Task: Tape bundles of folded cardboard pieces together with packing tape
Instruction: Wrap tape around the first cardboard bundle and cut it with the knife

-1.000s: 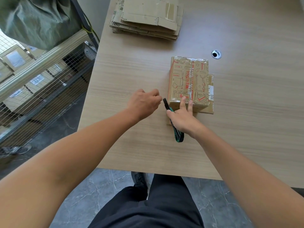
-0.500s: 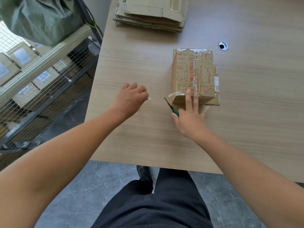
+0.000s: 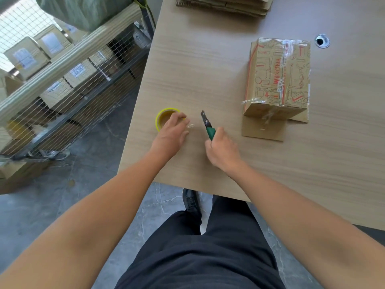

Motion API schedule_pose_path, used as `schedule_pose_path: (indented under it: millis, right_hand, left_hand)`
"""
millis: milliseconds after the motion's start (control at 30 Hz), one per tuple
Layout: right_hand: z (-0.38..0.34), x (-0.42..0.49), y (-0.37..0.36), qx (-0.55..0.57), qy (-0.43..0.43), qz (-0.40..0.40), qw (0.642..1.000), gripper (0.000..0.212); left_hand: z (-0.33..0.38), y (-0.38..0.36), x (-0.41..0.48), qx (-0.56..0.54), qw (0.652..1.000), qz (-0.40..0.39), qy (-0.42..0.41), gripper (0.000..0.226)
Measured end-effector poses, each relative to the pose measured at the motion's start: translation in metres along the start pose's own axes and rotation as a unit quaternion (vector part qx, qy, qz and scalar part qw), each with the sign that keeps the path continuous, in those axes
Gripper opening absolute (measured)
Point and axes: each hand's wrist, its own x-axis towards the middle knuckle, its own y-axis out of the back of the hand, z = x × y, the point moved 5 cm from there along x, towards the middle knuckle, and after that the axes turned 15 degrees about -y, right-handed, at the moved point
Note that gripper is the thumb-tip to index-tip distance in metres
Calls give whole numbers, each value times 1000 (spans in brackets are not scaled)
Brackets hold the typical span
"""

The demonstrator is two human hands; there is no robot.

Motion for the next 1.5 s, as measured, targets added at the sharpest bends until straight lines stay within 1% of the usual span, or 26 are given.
schedule_pose_path:
  millis: [67,133,200,300,367,400,467,533,600,667,767,900,967,1033,1067,1133,1167,1233,1300,1367,1433,1500]
  right_hand:
    - [-11,6,-11,-34,2,35,999,39]
    - [-13,11,-18,-55,3,67,996,45]
    - [-10,13,-19,-57,6,80,995,50]
    - [-1,7,-13,-41,33,84,995,56]
    - [12,-4,2,15,56,91,994,56]
    - [21,-11,13,57,71,106,990,53]
    - [44,-23,45,140,90,168,972,44]
    - [72,-23,84,204,80,239,946,40]
    - [98,-12,118,240,62,277,928,41]
    - [117,7,144,249,60,286,923,47]
    - [130,41,165,250,69,260,930,59]
    - [132,89,167,240,78,188,949,76]
    - [133,104,162,255,84,154,951,81]
    - [136,113,155,294,95,135,941,81]
    - [138,116,152,326,105,128,931,79]
    - [144,122,145,412,114,105,898,75]
    - [146,125,140,450,112,90,881,73]
    - [149,130,133,493,102,68,861,73]
    - [149,132,129,502,98,58,858,71]
    - [151,134,128,499,103,28,860,67]
    - [159,140,136,489,107,1,866,64]
    - [169,156,156,510,71,-14,857,63]
  left_hand:
    - [0,3,-5,-19,1000,4,4,46]
    - [0,10,-12,-21,999,31,19,46]
    - [0,17,-19,-3,997,64,41,44]
    - [10,23,-19,25,994,87,60,40]
    - [24,26,-6,29,993,99,53,38]
    - [33,27,3,24,993,105,45,37]
    - [51,25,28,-5,993,109,38,38]
    - [69,19,56,-48,992,108,48,43]
    - [85,8,86,-89,989,107,56,49]
    - [99,-8,114,-122,986,90,65,57]
    - [109,-32,150,-157,981,80,78,67]
    - [111,-58,184,-205,969,95,100,76]
    - [109,-72,191,-267,953,100,103,78]
    - [110,-82,193,-364,917,136,91,77]
    - [109,-87,194,-402,898,160,85,76]
    - [106,-96,196,-440,870,205,82,75]
    - [104,-99,197,-445,863,225,82,74]
    - [99,-106,199,-435,862,252,69,71]
    - [98,-111,201,-426,866,258,43,70]
    - [101,-109,203,-431,869,239,35,72]
    - [97,-101,202,-429,879,200,49,72]
    - [82,-87,202,-433,878,173,102,66]
